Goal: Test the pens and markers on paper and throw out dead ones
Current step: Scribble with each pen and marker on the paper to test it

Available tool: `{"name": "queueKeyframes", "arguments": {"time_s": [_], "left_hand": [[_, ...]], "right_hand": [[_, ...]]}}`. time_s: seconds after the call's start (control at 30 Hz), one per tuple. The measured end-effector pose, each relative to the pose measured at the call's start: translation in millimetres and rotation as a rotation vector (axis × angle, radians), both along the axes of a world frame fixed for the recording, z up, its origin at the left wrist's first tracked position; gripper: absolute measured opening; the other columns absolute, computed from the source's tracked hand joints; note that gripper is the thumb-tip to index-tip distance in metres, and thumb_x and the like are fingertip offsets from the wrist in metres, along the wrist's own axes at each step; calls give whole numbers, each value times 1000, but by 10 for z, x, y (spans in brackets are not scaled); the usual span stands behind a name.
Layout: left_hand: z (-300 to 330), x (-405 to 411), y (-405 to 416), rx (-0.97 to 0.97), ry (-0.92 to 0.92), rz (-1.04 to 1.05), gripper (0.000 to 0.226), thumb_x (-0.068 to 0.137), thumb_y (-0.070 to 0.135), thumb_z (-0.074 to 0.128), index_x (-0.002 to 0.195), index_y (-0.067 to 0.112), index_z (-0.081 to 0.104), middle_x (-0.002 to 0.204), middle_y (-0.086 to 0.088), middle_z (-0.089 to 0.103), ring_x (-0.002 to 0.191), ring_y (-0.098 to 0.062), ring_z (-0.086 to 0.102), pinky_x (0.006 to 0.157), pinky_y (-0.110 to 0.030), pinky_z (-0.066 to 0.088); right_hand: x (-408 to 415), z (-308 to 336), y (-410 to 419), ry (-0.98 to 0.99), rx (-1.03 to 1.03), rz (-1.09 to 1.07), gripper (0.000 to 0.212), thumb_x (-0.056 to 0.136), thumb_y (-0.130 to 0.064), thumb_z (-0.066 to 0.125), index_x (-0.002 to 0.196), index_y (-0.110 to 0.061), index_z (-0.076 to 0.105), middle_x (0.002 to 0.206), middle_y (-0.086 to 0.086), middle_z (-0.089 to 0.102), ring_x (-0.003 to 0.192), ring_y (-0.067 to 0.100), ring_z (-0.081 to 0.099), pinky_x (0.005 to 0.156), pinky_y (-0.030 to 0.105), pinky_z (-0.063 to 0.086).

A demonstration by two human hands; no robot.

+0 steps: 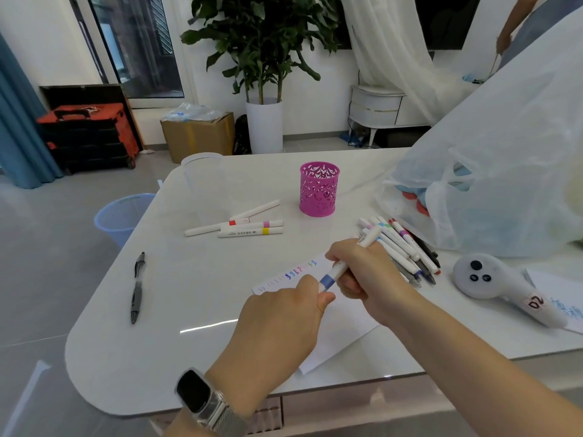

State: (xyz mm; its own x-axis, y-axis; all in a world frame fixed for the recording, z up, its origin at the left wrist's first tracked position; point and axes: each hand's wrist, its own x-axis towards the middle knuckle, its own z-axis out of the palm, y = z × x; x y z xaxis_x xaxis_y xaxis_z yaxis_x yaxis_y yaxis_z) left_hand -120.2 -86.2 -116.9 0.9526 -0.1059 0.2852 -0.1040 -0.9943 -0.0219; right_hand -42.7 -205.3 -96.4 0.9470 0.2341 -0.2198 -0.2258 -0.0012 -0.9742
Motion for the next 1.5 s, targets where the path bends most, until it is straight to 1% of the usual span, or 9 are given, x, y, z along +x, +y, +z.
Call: {"name": "queueKeyframes", "arguments": {"time_s": [0.17,0.27,0.37,0.57,0.9,1.1,1.17,1.3,1.5], "left_hand": [[-101,-71,-16,-34,51,-43,30,101,41,13,99,22,36,55,9,34,39,-8,26,41,-23,20],[-17,-92,-5,-39,107,-4,30,94,37,26,71,22,39,41,9,18,35,-7,-5,39,-17,0],[-120,-34,-26,-23,19,-72,26,90,38,29,69,24,32,41,8,15,37,-9,-10,42,-18,-6],[-138,21,-92,-74,61,-130,24,101,40,15,92,21,26,59,6,34,46,-12,33,45,-27,22],[-45,54,-28,-8,49,-102,30,100,34,22,83,17,39,49,6,29,36,-14,24,40,-23,12],[-105,-84,159,131,47,-215,32,54,-3,53,60,18,30,38,4,24,34,-15,6,48,-14,-2],[-148,-126,233,-24,119,-156,28,71,12,66,74,18,40,46,7,36,33,-16,26,34,-23,17],[-22,-18,110,-476,236,-139,40,92,57,18,121,34,35,95,15,62,81,-5,59,76,-26,48],[-38,44,-89,-647,293,-203,34,97,46,22,84,23,44,78,2,58,72,-18,55,73,-42,49]], "right_hand": [[-20,-95,22,34,80,-159,35,87,-9,55,56,-11,39,40,-3,30,38,12,27,43,23,26],[19,-115,51,210,406,-229,52,96,-29,47,47,-17,35,44,-3,33,42,13,34,50,25,36],[73,-42,19,450,738,-225,64,100,-40,39,42,-19,22,39,-5,18,30,11,18,36,16,17],[167,-8,30,498,727,-274,67,100,-33,35,36,-19,20,35,-5,14,25,11,13,33,11,8],[202,-31,89,511,711,-268,65,98,-25,35,34,-18,19,34,-6,15,24,11,13,32,13,7],[467,123,-252,393,728,-419,45,76,-6,36,37,-19,19,33,-6,14,23,9,14,31,8,10],[417,132,-297,386,701,-374,57,89,-13,34,33,-19,21,33,-6,14,24,8,13,32,10,9],[95,65,-38,292,657,-199,57,98,-27,38,44,-23,22,38,-7,14,30,8,12,31,14,9],[-105,133,125,195,621,-192,52,98,-29,42,52,-23,20,42,-7,14,37,9,10,35,18,9]]}}
